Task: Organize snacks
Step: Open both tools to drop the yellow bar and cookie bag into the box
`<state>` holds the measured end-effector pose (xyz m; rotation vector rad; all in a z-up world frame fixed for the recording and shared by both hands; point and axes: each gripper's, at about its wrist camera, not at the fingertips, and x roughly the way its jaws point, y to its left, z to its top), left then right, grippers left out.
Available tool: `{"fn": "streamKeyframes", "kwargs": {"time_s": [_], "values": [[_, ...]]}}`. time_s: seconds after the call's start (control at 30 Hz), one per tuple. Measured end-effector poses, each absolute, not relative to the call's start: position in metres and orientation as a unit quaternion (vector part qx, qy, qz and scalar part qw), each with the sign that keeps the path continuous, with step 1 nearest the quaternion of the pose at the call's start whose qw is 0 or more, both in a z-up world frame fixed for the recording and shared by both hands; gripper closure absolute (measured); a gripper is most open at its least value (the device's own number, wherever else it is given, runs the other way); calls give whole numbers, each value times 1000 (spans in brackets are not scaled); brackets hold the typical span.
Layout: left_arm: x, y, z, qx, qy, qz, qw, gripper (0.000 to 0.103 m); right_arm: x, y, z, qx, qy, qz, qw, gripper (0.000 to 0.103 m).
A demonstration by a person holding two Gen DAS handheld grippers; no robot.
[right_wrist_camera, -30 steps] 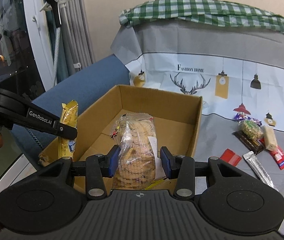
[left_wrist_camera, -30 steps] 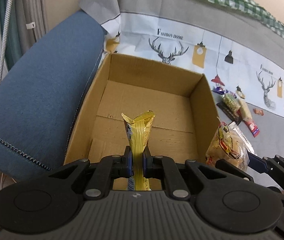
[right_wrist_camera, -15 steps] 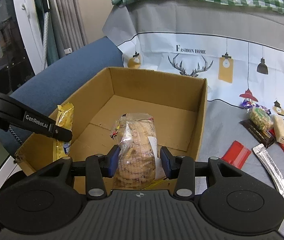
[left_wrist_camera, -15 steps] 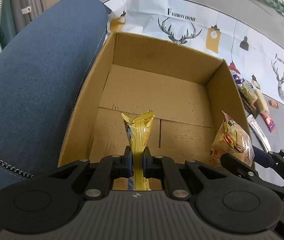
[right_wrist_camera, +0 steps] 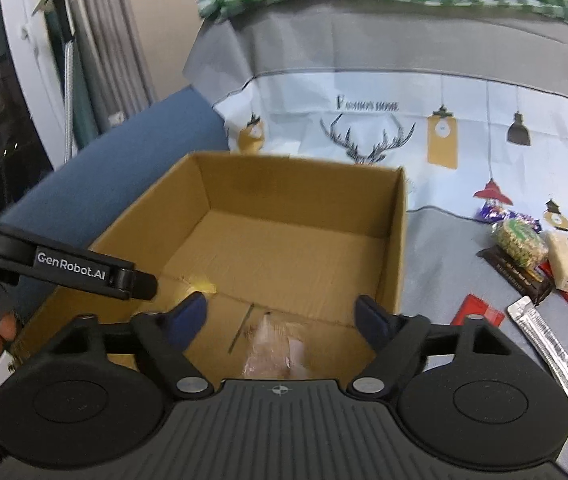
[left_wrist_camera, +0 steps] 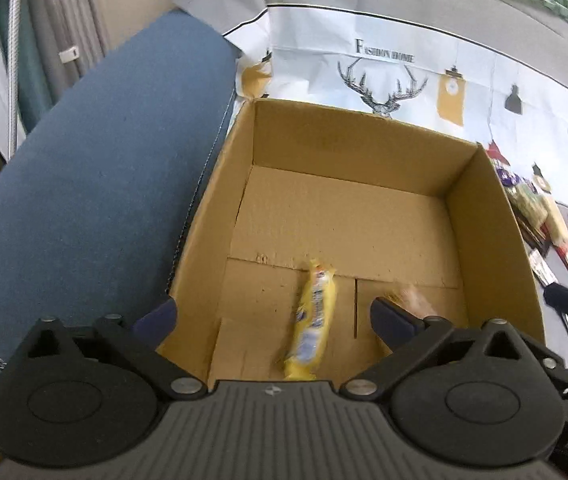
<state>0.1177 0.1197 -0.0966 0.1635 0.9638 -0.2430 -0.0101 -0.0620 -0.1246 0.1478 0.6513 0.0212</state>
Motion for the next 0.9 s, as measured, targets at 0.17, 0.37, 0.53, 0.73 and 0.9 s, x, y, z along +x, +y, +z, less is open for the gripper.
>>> {"fn": "streamKeyframes", "kwargs": {"time_s": [0.17, 0.37, 0.53, 0.73, 0.9], "values": [[81, 131, -90, 89, 470, -110, 871, 0, -33, -60, -112, 80, 332, 21, 940, 10], [13, 145, -82, 67, 478, -87, 872, 0, -85, -52, -98, 82, 341, 25, 936, 7], [-24, 144, -70, 69, 459, -88, 881, 0, -130, -46, -83, 64, 329, 32, 941, 5], [-59, 143, -52, 63, 427, -92, 898, 0, -174, -39, -63, 39, 280, 28, 959, 3], [-83, 138, -39, 65, 405, -100, 907, 0, -202, -36, -53, 33, 251, 29, 967, 3]]}}
